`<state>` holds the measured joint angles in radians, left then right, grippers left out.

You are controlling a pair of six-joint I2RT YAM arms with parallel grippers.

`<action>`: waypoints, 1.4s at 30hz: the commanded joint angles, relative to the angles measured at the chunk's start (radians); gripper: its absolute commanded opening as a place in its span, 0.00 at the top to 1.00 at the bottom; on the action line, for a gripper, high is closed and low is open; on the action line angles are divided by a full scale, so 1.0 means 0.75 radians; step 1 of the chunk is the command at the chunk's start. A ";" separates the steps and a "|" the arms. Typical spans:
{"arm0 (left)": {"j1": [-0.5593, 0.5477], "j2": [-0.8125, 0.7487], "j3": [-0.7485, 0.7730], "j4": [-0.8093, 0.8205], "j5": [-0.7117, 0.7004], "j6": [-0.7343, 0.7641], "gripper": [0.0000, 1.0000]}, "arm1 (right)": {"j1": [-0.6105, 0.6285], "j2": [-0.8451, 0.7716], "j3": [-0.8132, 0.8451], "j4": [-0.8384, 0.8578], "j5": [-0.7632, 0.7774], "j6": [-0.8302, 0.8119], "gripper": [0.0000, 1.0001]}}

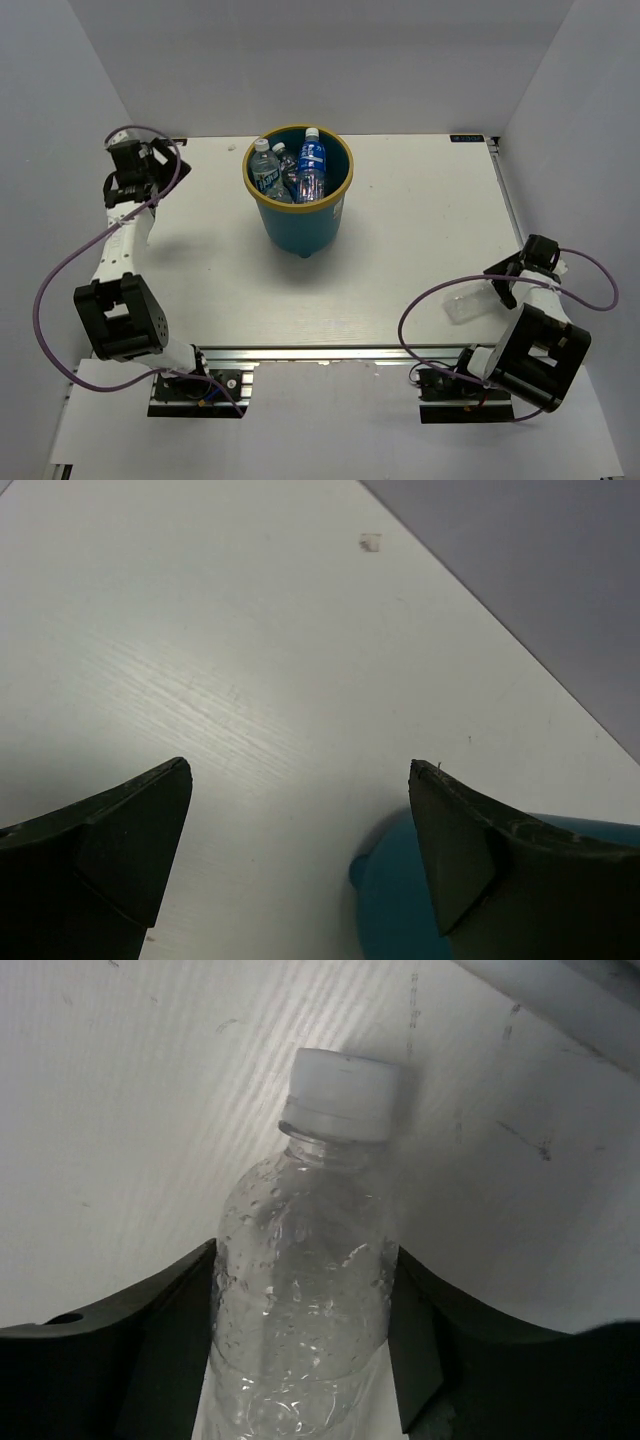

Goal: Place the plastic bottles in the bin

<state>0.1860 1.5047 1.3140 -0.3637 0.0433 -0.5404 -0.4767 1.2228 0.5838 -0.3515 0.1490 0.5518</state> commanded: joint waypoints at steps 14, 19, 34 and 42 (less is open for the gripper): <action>0.114 -0.184 -0.361 0.241 0.255 -0.200 0.02 | 0.610 -0.324 0.505 0.456 -0.526 -0.192 0.71; 0.114 -0.227 -0.382 0.219 0.271 -0.227 0.02 | 1.015 -0.050 0.961 0.625 -0.700 -0.348 0.70; 0.116 -0.495 -0.527 0.192 0.167 -0.226 0.02 | 1.556 0.953 2.028 0.356 -0.348 -0.587 0.68; 0.116 -0.476 -0.535 0.168 0.151 -0.224 0.02 | 1.576 0.932 1.797 0.342 -0.219 -0.398 0.62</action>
<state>0.2745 1.1545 0.9150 -0.2241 0.1684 -0.7078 0.7074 1.9247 1.9694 -0.0250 -0.0692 0.2127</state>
